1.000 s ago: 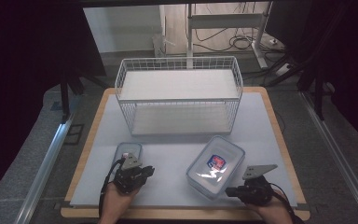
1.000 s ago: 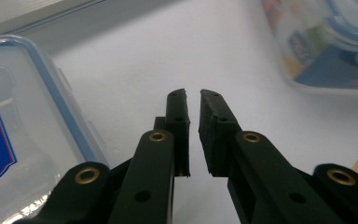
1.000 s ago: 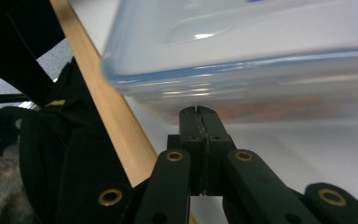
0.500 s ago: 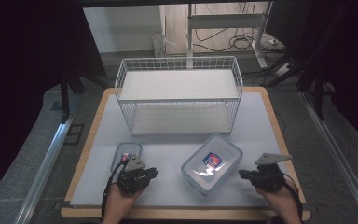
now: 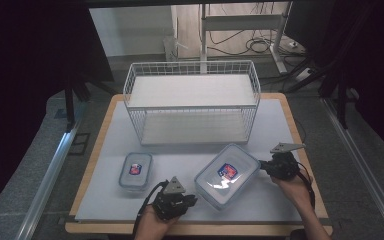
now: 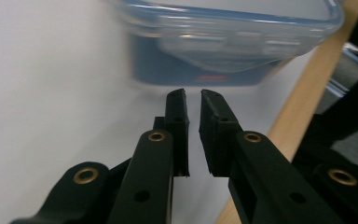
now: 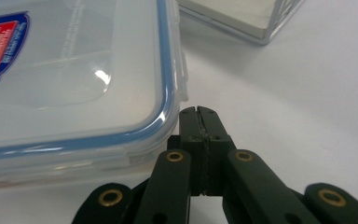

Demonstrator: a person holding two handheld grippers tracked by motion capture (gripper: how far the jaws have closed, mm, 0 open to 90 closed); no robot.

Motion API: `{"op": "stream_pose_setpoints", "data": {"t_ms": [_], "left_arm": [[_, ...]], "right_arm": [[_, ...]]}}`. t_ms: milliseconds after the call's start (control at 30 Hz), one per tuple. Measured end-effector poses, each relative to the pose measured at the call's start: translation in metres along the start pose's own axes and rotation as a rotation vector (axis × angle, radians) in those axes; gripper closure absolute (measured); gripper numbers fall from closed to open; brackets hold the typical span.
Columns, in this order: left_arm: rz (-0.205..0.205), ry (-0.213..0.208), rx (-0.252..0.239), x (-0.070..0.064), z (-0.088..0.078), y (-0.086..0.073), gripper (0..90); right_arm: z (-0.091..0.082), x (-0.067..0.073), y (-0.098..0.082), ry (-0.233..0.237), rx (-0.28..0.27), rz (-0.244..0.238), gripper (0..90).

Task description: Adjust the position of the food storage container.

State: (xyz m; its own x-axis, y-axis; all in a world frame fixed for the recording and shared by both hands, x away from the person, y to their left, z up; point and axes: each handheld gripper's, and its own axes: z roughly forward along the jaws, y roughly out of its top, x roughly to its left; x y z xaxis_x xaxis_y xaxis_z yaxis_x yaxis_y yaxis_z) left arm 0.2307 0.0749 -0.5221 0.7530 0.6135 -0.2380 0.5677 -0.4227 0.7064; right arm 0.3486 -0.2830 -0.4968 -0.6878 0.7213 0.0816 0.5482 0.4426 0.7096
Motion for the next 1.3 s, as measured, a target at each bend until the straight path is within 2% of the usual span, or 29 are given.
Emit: {"op": "stream_pose_setpoints", "data": {"t_ms": [33,67,133,167,233,267,467,533,567,700,733,767,800,867,933,967,1033,1067,1100,1133,1167,1200,1233,1267,1300], "left_arm": [[-0.003,-0.018,0.008,-0.001,0.005,0.001,81.7],[-0.003,-0.018,0.008,-0.001,0.005,0.001,81.6],[-0.005,-0.025,0.024,-0.004,0.014,0.004,81.5],[-0.002,-0.016,0.043,-0.004,0.015,0.004,82.5],[-0.013,0.005,0.046,-0.001,0.015,0.002,82.5],[-0.024,0.011,0.045,0.001,0.013,0.002,82.6],[-0.088,0.074,0.028,0.019,0.001,-0.001,83.3],[-0.098,0.106,0.031,0.024,-0.001,-0.001,84.2],[-0.098,0.106,0.031,0.024,-0.001,-0.001,84.6],[-0.126,0.171,0.027,0.036,0.000,0.001,85.9],[-0.126,0.171,0.027,0.036,0.000,0.001,86.2],[-0.131,0.203,0.018,0.042,0.000,0.003,86.5],[-0.139,0.210,0.014,0.045,0.001,0.003,86.6],[-0.157,0.198,0.004,0.048,-0.001,0.003,86.2],[-0.167,0.169,-0.007,0.045,-0.007,0.001,85.4],[-0.167,0.169,-0.007,0.045,-0.007,0.001,84.6],[-0.157,0.160,0.003,0.037,-0.015,-0.005,84.7],[-0.149,0.139,0.009,0.032,-0.020,-0.011,83.3],[-0.160,0.111,0.007,0.029,-0.023,-0.014,82.7],[-0.163,0.099,0.002,0.026,-0.024,-0.016,82.6],[-0.163,0.099,0.002,0.026,-0.024,-0.016,82.7],[-0.137,0.110,0.017,0.019,-0.023,-0.016,82.8],[-0.137,0.110,0.017,0.019,-0.023,-0.016,82.8],[-0.106,0.151,0.041,0.015,-0.017,-0.013,85.5],[-0.096,0.170,0.047,0.016,-0.014,-0.011,85.9]], "right_arm": [[-0.001,-0.001,-0.001,0.015,-0.001,0.011,90.0],[-0.001,-0.001,-0.001,0.015,-0.001,0.011,90.0],[-0.003,0.001,-0.003,0.047,0.002,0.024,90.0],[-0.002,0.003,-0.003,0.056,0.007,0.014,90.0],[-0.003,0.007,-0.003,0.031,0.016,-0.004,90.0],[-0.003,0.009,-0.004,0.034,0.019,-0.007,90.0],[-0.008,0.020,-0.010,0.069,0.028,0.001,90.0],[-0.008,0.026,-0.011,0.072,0.031,0.005,90.0],[-0.008,0.026,-0.011,0.072,0.031,0.005,90.0],[-0.008,0.034,-0.014,0.101,0.046,0.006,90.0],[-0.008,0.036,-0.015,0.102,0.058,-0.001,90.0],[-0.007,0.038,-0.015,0.104,0.067,-0.009,90.0],[-0.005,0.041,-0.016,0.106,0.074,-0.013,90.0],[-0.003,0.045,-0.016,0.124,0.101,-0.028,90.0],[-0.002,0.052,-0.018,0.121,0.120,-0.051,90.0],[-0.002,0.052,-0.018,0.121,0.120,-0.051,90.0],[-0.006,0.056,-0.020,0.117,0.125,-0.056,89.9],[-0.011,0.058,-0.024,0.130,0.118,-0.036,89.7],[-0.013,0.059,-0.025,0.135,0.118,-0.030,89.4],[-0.015,0.060,-0.027,0.143,0.115,-0.020,89.4],[-0.015,0.060,-0.027,0.143,0.115,-0.020,89.4],[-0.020,0.062,-0.032,0.156,0.107,0.000,89.5],[-0.021,0.063,-0.033,0.156,0.105,0.006,89.6],[-0.021,0.065,-0.033,0.161,0.100,0.011,89.9],[-0.021,0.066,-0.033,0.151,0.102,0.004,89.9]]}}
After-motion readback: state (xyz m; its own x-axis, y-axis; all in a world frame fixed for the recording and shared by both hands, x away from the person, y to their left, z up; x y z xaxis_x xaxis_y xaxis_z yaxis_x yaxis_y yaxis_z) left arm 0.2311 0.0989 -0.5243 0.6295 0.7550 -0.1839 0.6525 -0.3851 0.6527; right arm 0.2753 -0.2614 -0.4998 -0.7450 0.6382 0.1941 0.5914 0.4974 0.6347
